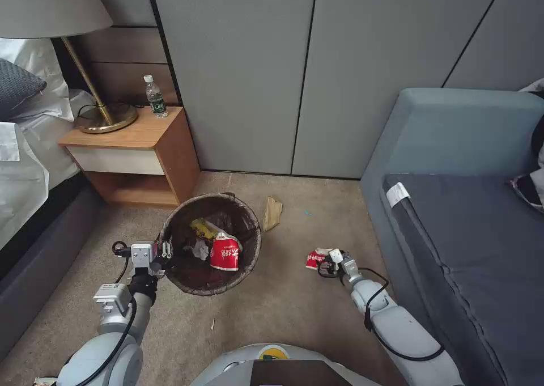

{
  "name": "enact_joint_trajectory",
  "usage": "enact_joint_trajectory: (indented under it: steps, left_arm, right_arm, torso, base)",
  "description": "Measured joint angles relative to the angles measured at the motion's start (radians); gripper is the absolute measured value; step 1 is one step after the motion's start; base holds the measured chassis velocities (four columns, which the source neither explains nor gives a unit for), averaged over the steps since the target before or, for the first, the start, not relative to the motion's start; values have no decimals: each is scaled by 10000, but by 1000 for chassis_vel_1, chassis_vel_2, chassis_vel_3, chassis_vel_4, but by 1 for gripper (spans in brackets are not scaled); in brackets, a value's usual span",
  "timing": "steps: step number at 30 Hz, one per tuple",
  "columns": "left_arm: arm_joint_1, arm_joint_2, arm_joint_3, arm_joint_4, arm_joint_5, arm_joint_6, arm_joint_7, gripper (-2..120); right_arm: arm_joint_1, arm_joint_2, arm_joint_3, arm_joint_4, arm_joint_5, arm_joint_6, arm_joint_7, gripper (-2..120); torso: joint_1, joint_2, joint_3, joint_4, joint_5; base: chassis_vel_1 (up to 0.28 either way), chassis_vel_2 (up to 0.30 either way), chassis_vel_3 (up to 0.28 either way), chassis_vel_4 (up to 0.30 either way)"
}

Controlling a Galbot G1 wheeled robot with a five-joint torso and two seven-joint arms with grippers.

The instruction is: Pick up the trash bin, then pick up the garbage from the floor and place it into the trash bin.

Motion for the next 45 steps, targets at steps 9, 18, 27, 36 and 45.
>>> enact_joint_trajectory:
  steps: [9,18,27,36,45]
  left_arm:
    - [-4,43,3,4,-7,0,3,0]
    - [-26,77,-6,41,-23,0,5,0]
    - [-34,99,-23,41,-35,7,7,0]
    - [-40,83,-29,18,-35,10,6,0]
    - [-28,82,-37,-63,-34,13,3,0]
  right_arm:
    - [205,46,-67,-366,-40,36,-135,100]
    - [262,131,-32,-559,-141,132,-181,78]
    - [258,218,98,-616,-130,183,-212,45]
    - [210,250,233,-649,-130,260,-188,14]
    - [151,268,354,-654,-129,341,-158,0]
  torso:
    - [0,0,0,0,0]
    - [0,0,0,-2,-4]
    - [0,0,0,4,2]
    - [0,0,0,0,1]
    - [0,0,0,1,0]
  base:
    - [0,0,0,0]
    - [0,0,0,0]
    - [0,0,0,0]
    - [0,0,0,0]
    - [0,0,0,0]
